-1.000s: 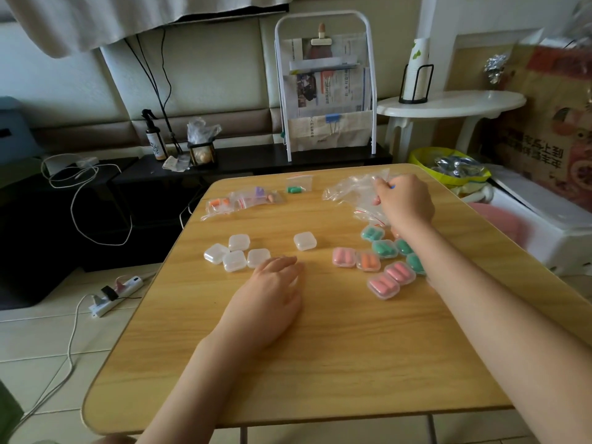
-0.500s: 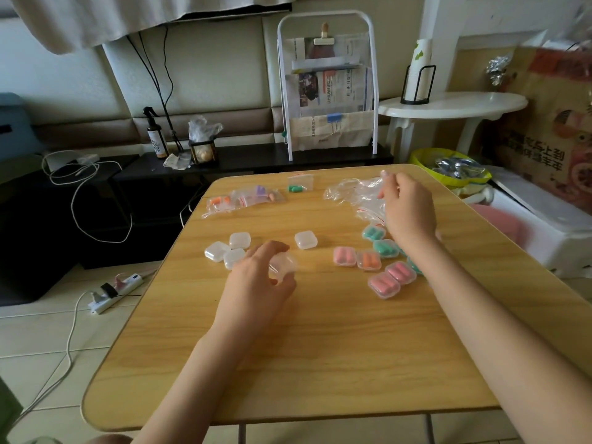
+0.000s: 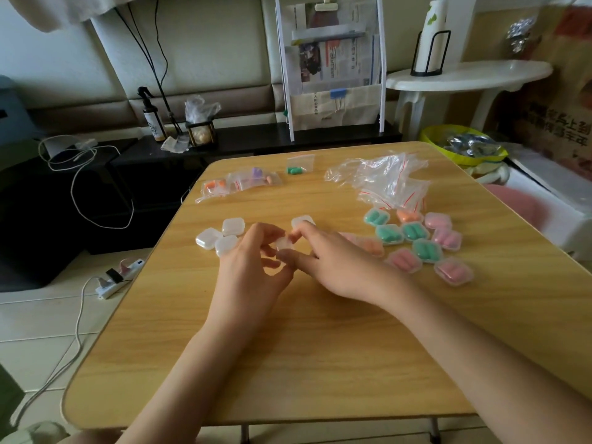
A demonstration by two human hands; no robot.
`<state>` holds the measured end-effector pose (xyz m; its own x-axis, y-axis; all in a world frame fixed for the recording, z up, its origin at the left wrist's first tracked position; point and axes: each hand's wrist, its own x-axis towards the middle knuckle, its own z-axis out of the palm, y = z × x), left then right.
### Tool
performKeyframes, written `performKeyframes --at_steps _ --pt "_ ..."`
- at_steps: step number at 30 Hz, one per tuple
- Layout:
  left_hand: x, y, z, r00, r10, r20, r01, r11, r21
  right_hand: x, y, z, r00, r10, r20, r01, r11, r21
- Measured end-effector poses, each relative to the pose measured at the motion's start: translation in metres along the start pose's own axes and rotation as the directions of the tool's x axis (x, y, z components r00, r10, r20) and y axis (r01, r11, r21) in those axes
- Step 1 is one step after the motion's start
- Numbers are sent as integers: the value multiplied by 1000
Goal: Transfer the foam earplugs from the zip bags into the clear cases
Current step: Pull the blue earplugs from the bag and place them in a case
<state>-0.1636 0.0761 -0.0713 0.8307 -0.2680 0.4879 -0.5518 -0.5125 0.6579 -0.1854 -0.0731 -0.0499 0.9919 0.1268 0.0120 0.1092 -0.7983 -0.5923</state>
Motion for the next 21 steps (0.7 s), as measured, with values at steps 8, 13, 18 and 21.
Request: performKeyframes --at_steps 8,13,18,21 --pt "-1 9 -6 999 -17 -47 21 997 76 2 -2 1 996 25 86 -49 953 298" --pt "-1 7 -7 990 -137 12 137 970 -200 5 -3 3 991 85 105 -118 921 371" --pt "-1 5 -8 987 -155 42 161 940 -302 4 -1 2 986 85 143 -144 865 481" --pt "5 0 -10 983 -175 60 185 917 -354 5 2 2 986 93 137 -154 824 545"
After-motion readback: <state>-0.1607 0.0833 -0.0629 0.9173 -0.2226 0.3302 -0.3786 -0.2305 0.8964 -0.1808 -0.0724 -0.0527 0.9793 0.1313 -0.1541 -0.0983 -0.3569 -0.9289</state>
